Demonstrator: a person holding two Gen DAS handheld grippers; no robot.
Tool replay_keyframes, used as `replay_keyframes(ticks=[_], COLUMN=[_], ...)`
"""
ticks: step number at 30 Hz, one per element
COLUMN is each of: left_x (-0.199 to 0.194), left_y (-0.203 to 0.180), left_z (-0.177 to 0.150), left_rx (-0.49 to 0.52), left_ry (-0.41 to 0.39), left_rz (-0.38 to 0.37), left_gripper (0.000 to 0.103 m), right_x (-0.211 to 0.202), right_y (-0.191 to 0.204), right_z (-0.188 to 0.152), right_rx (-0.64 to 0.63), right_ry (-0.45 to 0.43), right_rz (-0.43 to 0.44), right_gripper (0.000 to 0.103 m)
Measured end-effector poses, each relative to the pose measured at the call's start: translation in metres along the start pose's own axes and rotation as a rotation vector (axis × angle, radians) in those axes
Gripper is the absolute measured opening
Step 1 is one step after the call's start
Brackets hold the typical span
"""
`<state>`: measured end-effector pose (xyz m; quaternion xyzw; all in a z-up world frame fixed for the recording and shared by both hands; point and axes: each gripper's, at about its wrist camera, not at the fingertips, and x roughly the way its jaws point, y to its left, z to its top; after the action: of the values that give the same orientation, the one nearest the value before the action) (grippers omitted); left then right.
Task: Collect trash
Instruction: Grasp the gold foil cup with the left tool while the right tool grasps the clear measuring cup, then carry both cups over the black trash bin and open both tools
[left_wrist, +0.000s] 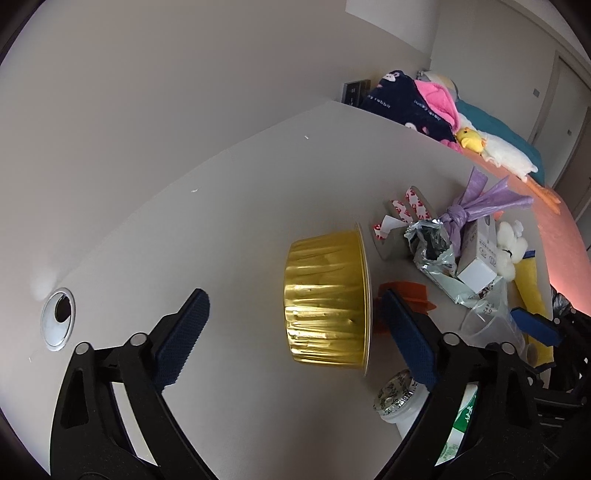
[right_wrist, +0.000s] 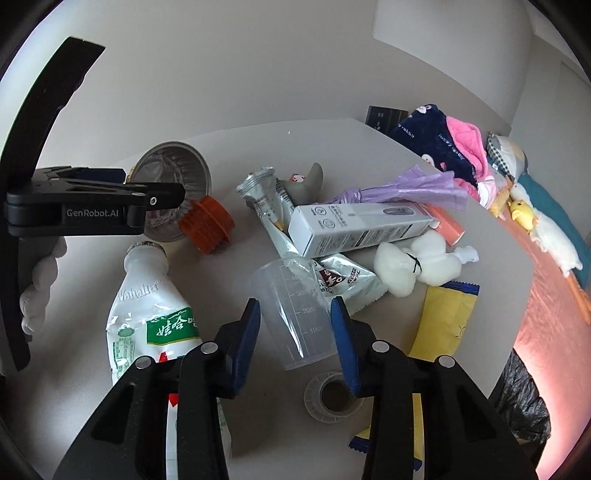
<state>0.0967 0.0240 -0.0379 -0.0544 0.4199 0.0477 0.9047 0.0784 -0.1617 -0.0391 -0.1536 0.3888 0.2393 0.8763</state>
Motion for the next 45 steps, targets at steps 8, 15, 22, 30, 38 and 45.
replay_keyframes(ticks=[8, 15, 22, 30, 38, 45], left_x=[0.011, -0.012, -0.041, -0.068, -0.084, -0.091], left_y=[0.011, 0.015, 0.011, -0.022, -0.068, -0.114], left_z=[-0.003, 0.000, 0.004, 0.012, 0.003, -0.003], left_rx=[-0.068, -0.082, -0.086, -0.035, 0.028, 0.087], left_ry=[0.056, -0.011, -0.067, -0.114, -0.125, -0.117], left_rz=[-0.034, -0.017, -0.022, -0.079, -0.135, -0.198], left_gripper=[0.028, 0.024, 0.024, 0.024, 0.024, 0.024], right_x=[-0.001, -0.015, -0.042, -0.075, -0.107, -0.130], right_y=[-0.012, -0.023, -0.034, -0.052, -0.078, -0.099], right_z=[0.001, 0.004, 0.004, -0.008, -0.031, -0.055], right_rx=[0.106, 0.177, 0.206, 0.249, 0.302, 0.348], right_ry=[0.003, -0.028, -0.080, -0.126, -0.161, -0.180], right_rz=[0.064, 0.088, 0.069, 0.036, -0.015, -0.059], right_gripper=[0.041, 0.041, 0.041, 0.041, 0.041, 0.041])
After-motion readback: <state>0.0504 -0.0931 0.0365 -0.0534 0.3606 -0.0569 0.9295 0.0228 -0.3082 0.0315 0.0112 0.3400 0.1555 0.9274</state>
